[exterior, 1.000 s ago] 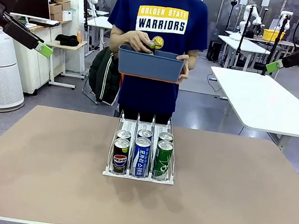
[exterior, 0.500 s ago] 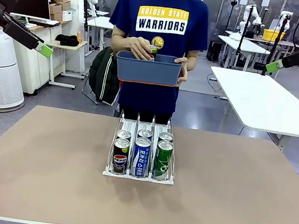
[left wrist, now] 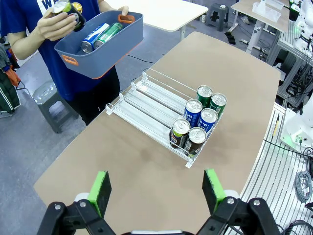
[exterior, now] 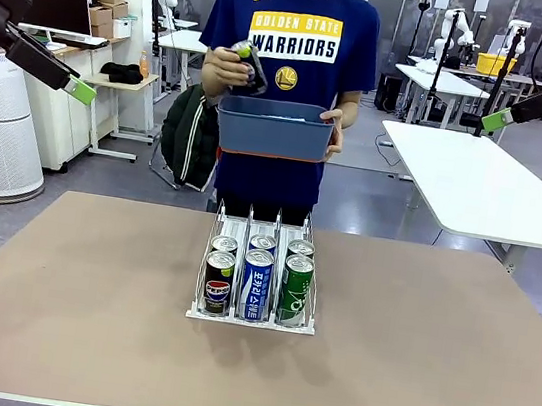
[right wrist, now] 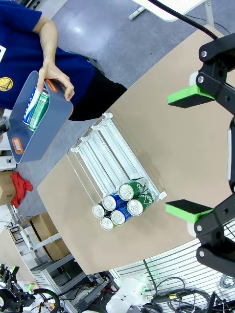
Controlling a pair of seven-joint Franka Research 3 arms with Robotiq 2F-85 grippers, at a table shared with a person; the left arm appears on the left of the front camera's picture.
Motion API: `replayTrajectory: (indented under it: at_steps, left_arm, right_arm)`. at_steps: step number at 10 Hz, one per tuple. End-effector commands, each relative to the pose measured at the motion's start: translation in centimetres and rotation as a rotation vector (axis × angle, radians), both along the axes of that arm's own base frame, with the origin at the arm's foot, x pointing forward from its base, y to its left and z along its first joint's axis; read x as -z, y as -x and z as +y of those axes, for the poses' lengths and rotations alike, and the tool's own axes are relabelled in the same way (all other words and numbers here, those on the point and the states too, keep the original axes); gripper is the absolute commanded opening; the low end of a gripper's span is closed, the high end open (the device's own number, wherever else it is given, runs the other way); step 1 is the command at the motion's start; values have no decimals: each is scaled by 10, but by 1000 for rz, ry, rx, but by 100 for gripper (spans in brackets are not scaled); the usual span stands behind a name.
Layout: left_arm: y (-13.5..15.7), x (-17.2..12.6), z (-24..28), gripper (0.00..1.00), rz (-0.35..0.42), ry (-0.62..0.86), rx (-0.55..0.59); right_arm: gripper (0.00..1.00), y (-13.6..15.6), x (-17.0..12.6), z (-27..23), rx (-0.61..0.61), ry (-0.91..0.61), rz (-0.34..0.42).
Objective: Fill the beverage cans into the dispenser.
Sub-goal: Pick up the Pepsi coke handed by the human.
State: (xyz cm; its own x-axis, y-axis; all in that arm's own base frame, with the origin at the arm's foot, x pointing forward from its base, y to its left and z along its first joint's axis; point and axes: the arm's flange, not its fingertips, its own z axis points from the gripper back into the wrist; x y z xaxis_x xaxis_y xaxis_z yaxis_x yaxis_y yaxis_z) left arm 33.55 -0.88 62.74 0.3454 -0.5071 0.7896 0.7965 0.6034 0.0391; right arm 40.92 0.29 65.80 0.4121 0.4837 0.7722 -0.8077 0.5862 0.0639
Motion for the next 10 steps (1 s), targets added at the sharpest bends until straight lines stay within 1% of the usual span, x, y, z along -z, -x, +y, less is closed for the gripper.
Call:
replayTrajectory:
  at_steps: [1, 10]
  left_arm:
    - [2, 1, 1, 100, 2, 7, -2]
    - [2, 1, 1, 100, 2, 7, -2]
  right_arm:
    - [100, -3, 2, 0, -29, -16, -6]
    - [100, -3, 2, 0, -29, -16, -6]
